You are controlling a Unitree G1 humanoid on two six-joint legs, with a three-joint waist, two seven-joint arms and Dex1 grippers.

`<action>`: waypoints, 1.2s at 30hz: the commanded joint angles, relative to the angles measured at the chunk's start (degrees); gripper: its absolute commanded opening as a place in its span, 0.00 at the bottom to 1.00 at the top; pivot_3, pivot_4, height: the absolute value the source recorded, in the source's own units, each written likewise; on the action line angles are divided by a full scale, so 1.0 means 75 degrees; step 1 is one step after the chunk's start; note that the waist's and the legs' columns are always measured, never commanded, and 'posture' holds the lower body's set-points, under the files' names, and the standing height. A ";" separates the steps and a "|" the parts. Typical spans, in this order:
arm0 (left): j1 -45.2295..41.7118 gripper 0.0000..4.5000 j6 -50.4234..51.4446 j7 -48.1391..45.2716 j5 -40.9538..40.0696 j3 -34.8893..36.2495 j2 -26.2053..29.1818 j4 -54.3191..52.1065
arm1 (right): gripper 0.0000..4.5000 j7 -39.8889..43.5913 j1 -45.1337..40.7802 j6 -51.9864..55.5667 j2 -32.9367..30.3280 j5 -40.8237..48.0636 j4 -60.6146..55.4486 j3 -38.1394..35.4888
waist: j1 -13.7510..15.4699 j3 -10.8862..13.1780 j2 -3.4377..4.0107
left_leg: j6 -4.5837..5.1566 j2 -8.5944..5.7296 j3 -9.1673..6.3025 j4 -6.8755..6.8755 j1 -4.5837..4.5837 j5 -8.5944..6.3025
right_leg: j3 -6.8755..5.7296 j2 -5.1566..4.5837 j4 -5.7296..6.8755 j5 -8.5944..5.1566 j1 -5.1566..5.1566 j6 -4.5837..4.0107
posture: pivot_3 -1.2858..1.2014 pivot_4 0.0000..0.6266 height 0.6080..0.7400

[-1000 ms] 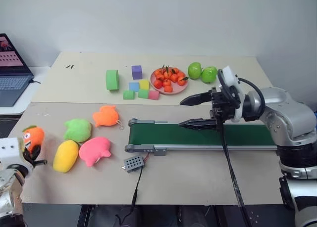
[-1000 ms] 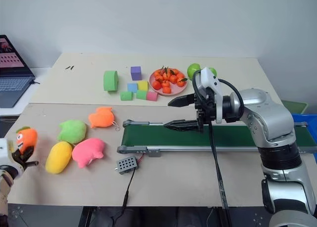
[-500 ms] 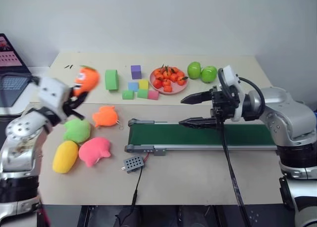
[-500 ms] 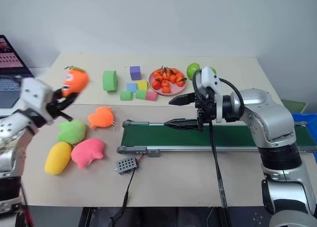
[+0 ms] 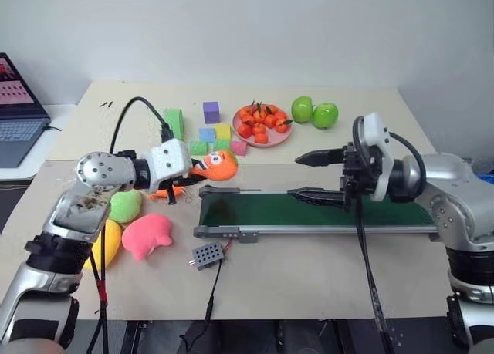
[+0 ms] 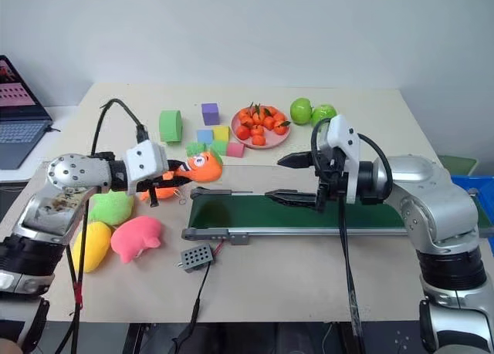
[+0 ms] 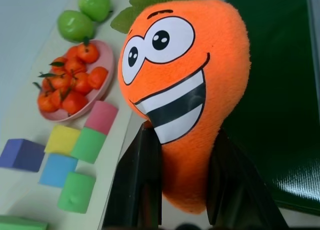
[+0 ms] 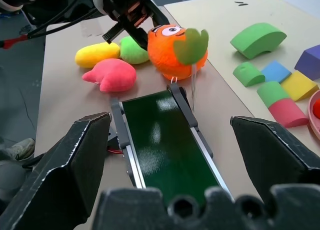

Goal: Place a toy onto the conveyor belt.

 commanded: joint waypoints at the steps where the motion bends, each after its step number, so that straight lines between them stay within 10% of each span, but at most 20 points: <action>1: -0.0488 0.23 -0.0350 -0.0483 0.0032 -0.0120 -0.0216 0.0425 | 1.00 -0.0202 0.0076 0.0050 -0.0122 0.0248 -0.0445 -0.0425 | 0.0003 0.0000 0.0000 | 0.0000 0.0000 -0.0001 0.0001 0.0001 0.0000 | 0.0000 0.0000 0.0001 0.0000 0.0001 0.0000 | 0.52 0.24 0.99; 32: -0.0506 0.23 -0.1598 -0.1686 0.0895 -0.0799 -0.0666 0.1467 | 1.00 -0.0731 0.0255 0.0143 -0.0338 0.0364 -0.0745 -0.0537 | 0.0000 0.0000 0.0000 | 0.0018 0.0000 -0.0002 0.0020 -0.0001 -0.0010 | 0.0000 0.0001 0.0003 0.0000 0.0007 0.0001 | 0.52 0.24 0.99; 36: -0.0555 0.51 -0.1613 -0.1768 0.0893 -0.0759 -0.0682 0.1559 | 1.00 -0.0770 0.0271 0.0114 -0.0327 0.0351 -0.0760 -0.0548 | 0.0001 0.0000 0.0000 | 0.0022 0.0000 -0.0003 0.0022 -0.0002 -0.0012 | 0.0000 0.0000 0.0003 0.0000 0.0007 0.0000 | 0.52 0.24 0.99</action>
